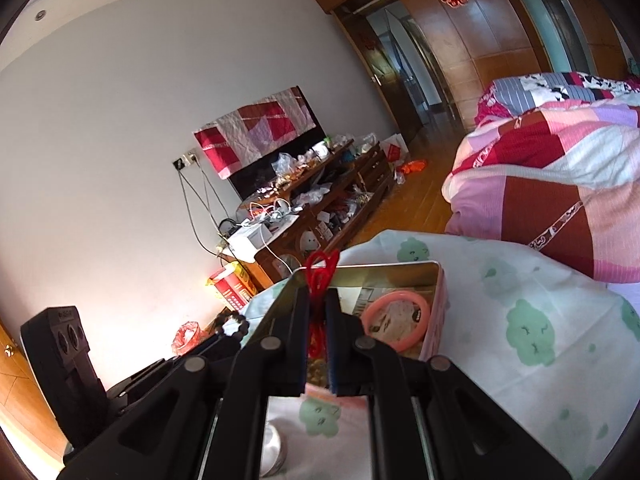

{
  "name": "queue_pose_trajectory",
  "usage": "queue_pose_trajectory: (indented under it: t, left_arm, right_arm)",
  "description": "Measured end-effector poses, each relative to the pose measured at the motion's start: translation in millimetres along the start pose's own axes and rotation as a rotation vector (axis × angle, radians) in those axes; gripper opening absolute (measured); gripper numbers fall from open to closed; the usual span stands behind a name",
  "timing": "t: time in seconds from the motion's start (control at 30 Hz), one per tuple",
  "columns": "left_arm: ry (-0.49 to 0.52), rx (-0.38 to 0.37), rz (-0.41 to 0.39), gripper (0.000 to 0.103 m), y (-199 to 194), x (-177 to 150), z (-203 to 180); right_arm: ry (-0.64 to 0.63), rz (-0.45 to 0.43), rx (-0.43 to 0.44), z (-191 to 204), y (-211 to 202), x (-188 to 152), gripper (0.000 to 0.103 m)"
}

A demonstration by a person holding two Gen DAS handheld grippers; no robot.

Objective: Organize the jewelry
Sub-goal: 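Carry the grey bracelet and red tassel strand into the pink tin and open both grippers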

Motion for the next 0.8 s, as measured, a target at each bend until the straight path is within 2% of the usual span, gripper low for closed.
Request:
queue_pose_trajectory:
  t: [0.37, 0.53, 0.63, 0.8]
  left_arm:
    - [0.035, 0.035, 0.105, 0.015, 55.7, 8.4, -12.3]
    - [0.07, 0.104, 0.14, 0.015, 67.2, 4.1, -19.0]
    - [0.093, 0.136, 0.149, 0.015, 69.1, 2.6, -22.3]
    - [0.102, 0.19, 0.155, 0.015, 70.9, 2.8, -23.9]
  right_arm:
    - [0.047, 0.101, -0.032, -27.6, 46.6, -0.7, 0.011]
    - [0.053, 0.116, -0.086, -37.4, 54.1, -0.5, 0.013]
    - [0.07, 0.138, -0.086, -43.2, 58.4, -2.8, 0.013]
    - [0.086, 0.126, -0.111, -47.3, 57.5, -5.1, 0.014]
Point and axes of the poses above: each gripper's, at about its wrist camera, not at the fingertips, and y roughly the way its jaws point, z to its left, x to its top, the point moved 1 cm from there along y, roughly the way its jaws point, and after that the axes turned 13 degrees about z, right-handed, at the moved point
